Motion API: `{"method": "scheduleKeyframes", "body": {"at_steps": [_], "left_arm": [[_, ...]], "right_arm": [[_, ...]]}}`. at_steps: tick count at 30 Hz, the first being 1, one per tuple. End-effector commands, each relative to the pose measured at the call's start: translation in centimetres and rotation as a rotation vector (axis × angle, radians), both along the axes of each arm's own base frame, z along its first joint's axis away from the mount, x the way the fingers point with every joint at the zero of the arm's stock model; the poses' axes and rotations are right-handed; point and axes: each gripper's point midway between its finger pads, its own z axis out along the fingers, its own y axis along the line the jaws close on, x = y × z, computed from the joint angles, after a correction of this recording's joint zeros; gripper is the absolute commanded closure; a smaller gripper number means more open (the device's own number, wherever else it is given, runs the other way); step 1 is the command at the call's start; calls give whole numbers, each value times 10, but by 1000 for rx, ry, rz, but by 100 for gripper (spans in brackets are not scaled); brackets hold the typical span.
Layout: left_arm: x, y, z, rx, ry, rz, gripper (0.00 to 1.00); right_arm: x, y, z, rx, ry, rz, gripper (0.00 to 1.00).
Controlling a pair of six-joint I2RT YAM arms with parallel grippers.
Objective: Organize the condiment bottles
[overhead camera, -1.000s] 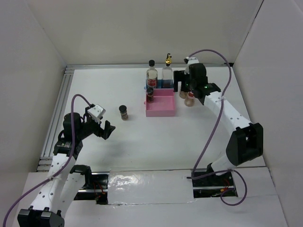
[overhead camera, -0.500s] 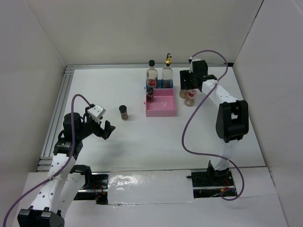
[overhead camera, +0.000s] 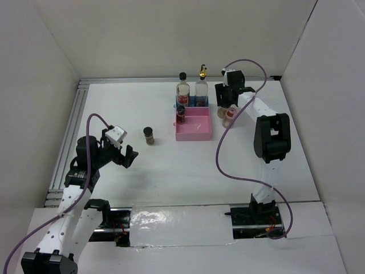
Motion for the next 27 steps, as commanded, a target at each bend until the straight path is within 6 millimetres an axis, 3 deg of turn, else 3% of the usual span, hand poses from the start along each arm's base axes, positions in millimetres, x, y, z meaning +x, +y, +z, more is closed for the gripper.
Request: {"method": "scheduleKeyframes", "body": {"at_steps": [1, 3, 5, 8, 10, 11, 16, 19, 22, 26, 27], "left_arm": [[7, 2, 16, 7, -51, 3, 1], [7, 2, 16, 7, -53, 3, 1], [7, 2, 17, 6, -54, 3, 1], [7, 1, 16, 5, -52, 2, 1], [7, 1, 16, 7, -55, -1, 1], [7, 0, 16, 6, -54, -5, 1], [7, 0, 17, 2, -58, -7, 1], [6, -1, 17, -3, -54, -9, 1], [5, -1, 17, -4, -54, -11, 1], [3, -3, 14, -11, -45, -19, 1], [3, -3, 15, -12, -47, -20, 1]], "right_arm": [[16, 6, 20, -2, -71, 7, 39], [15, 4, 25, -1, -83, 4, 50], [14, 5, 34, -3, -102, 2, 68], [13, -2, 61, -10, -161, -28, 87], [12, -6, 94, -7, -234, -52, 95], [9, -8, 122, 1, -291, -63, 99], [-14, -3, 184, -8, -427, -72, 100], [-35, 9, 202, -17, -452, -43, 100], [-55, 27, 195, -21, -395, 38, 100], [-92, 65, 169, -35, -294, 201, 100], [-101, 83, 163, -12, -278, 258, 100]]}}
